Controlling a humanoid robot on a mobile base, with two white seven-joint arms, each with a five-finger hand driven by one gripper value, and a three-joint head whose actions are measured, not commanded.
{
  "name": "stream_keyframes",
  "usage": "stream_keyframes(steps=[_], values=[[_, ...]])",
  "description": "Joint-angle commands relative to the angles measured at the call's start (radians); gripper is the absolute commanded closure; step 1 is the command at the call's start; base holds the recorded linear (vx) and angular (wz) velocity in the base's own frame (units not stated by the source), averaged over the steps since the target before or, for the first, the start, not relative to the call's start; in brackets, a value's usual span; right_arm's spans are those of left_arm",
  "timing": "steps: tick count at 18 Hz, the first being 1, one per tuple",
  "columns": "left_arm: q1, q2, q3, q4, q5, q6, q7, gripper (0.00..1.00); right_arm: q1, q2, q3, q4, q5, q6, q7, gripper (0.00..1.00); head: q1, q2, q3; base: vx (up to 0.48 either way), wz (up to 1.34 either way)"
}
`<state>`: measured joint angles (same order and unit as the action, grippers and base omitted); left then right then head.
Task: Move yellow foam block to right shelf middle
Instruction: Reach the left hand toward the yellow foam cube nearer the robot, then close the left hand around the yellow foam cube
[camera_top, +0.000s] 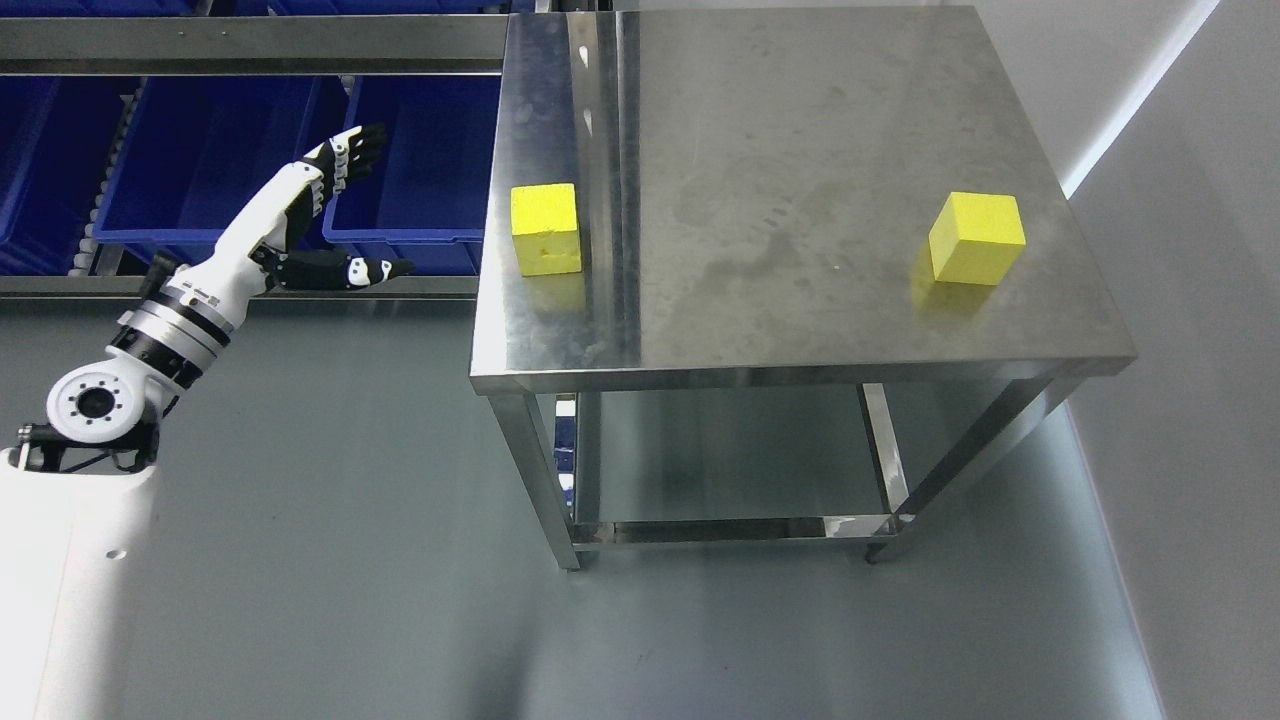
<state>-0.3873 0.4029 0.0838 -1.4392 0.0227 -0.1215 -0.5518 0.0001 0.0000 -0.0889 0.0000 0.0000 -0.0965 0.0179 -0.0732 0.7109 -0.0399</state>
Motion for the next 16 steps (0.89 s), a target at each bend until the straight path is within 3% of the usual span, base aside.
stream_keyframes(steps=[1, 6, 16], values=[[-0.047, -0.082, -0.079, 0.118, -0.004, 0.008, -0.106, 0.00, -0.002, -0.017, 0.000, -0.017, 0.000, 0.000, 0.001, 0.00, 0.0000, 0.000, 0.000, 0.083, -0.03], [-0.091, -0.134, -0.081, 0.134, 0.020, 0.020, -0.163, 0.00, -0.002, -0.017, 0.000, -0.017, 0.000, 0.000, 0.001, 0.00, 0.0000, 0.000, 0.000, 0.078, -0.03], [-0.208, -0.223, -0.163, 0.338, 0.019, 0.026, -0.174, 0.00, -0.002, -0.017, 0.000, -0.017, 0.000, 0.000, 0.001, 0.00, 0.0000, 0.000, 0.000, 0.036, -0.01]])
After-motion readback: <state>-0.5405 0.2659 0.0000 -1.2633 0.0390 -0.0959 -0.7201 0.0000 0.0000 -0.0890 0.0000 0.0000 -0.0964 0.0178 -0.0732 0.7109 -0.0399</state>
